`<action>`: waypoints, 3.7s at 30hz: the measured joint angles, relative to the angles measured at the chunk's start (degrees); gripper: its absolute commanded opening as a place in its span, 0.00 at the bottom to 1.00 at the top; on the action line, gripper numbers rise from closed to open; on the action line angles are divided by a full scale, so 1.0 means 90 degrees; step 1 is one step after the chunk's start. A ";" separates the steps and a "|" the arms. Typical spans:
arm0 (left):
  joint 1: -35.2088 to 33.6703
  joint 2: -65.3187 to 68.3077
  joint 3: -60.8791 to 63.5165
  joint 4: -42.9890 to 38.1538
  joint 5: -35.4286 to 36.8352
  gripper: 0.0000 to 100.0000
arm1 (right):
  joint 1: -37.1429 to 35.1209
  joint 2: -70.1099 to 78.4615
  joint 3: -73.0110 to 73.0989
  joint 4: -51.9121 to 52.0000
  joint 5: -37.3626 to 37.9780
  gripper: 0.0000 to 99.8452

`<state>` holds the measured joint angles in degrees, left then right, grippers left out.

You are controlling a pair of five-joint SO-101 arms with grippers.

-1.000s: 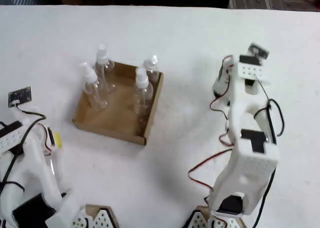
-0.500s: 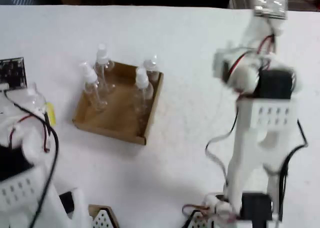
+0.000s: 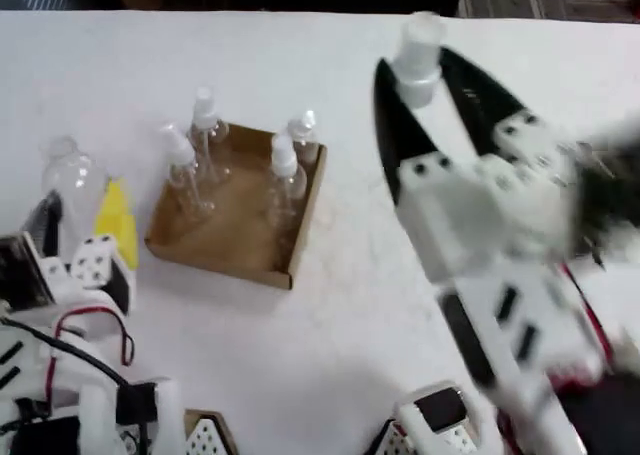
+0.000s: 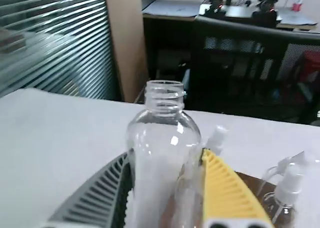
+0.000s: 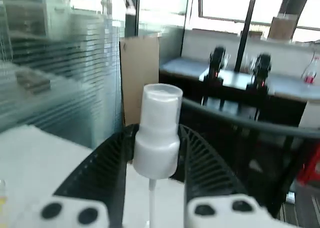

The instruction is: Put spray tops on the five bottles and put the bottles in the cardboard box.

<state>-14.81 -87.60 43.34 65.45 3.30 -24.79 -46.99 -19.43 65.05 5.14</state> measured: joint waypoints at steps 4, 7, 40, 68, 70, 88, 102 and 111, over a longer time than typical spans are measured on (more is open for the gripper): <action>0.0781 -0.0811 0.0430 -0.0332 0.0020 0.02 | 0.0020 -0.0313 -0.0059 -0.0723 0.0000 0.02; 0.1377 -0.1338 0.0821 -0.0459 0.0020 0.02 | 0.0010 -0.0527 -0.0078 -0.1065 0.0000 0.02; 0.4298 -0.1895 0.2374 -0.0811 0.0020 0.02 | -0.1651 -0.0361 0.2872 -0.3575 0.0020 0.02; 0.4298 -0.1895 0.2374 -0.0811 0.0020 0.02 | -0.1836 -0.0527 0.2891 -0.2784 0.0020 0.02; 0.4298 -0.1895 0.2374 -0.0811 0.0020 0.02 | -0.1944 -0.0527 0.2891 -0.2667 0.0020 0.02; 0.4298 -0.1895 0.2374 -0.0811 0.0020 0.02 | -0.2159 -0.0518 0.3790 -0.2637 -0.0166 0.02; 0.4298 -0.1866 0.2696 -0.0811 0.0020 0.02 | -0.2159 -0.0440 0.2755 -0.2784 0.0000 0.02; 0.4298 -0.1895 0.2696 -0.0811 0.0020 0.02 | -0.2168 -0.0010 0.1778 -0.1778 0.0000 0.02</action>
<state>23.87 -104.66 67.60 58.15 3.47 -44.31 -47.08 -3.43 49.05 5.14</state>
